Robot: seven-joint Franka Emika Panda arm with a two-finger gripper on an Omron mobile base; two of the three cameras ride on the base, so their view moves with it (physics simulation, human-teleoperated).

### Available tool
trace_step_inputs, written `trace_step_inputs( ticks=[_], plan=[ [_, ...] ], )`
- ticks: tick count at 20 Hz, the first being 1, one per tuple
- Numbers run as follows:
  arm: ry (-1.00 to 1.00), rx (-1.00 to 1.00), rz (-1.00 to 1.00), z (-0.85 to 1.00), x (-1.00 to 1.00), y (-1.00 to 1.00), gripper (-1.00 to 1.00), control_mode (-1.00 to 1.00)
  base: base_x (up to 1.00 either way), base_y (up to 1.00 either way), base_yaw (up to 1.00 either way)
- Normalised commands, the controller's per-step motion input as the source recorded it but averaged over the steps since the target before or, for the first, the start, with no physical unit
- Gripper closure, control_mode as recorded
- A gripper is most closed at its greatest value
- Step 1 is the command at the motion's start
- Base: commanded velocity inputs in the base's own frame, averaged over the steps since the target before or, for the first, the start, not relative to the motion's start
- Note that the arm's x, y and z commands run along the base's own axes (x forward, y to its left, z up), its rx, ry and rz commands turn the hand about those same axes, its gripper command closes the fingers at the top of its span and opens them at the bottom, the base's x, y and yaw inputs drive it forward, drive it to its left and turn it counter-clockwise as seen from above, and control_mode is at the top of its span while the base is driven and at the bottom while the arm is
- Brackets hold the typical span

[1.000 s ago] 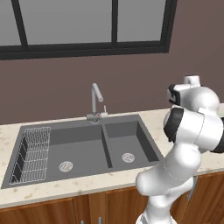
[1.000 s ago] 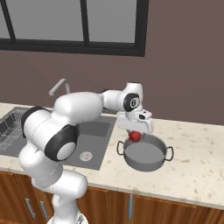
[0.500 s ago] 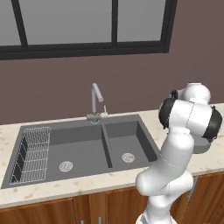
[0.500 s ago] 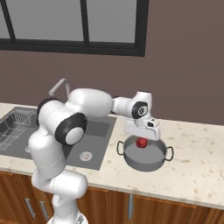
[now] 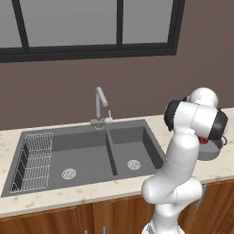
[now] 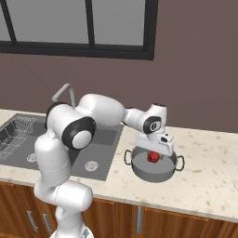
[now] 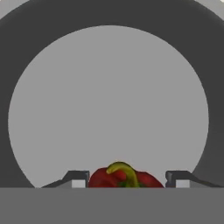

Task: Dump the bell pepper from the pot into the sink. Then turn on the water and wash the bell pepper. Then turn off the water and put the bell pepper back in the pot.

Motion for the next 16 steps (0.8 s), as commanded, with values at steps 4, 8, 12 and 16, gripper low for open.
trace_step_inputs(
  ticks=[4,8,12,16],
  plan=[
    [-0.13,0.02,0.00,-0.16,0.01,0.00,1.00,-1.00,0.00,0.00,0.00],
    [-0.09,0.00,0.00,-0.22,0.12,0.00,1.00,-1.00,0.00,0.00,0.00],
    [-0.04,0.00,0.00,-0.25,0.03,0.00,1.00,-1.00,0.00,0.00,0.00],
    [0.00,0.00,0.00,-0.19,0.03,0.00,-1.00,-1.00,0.00,0.00,0.00]
  ],
)
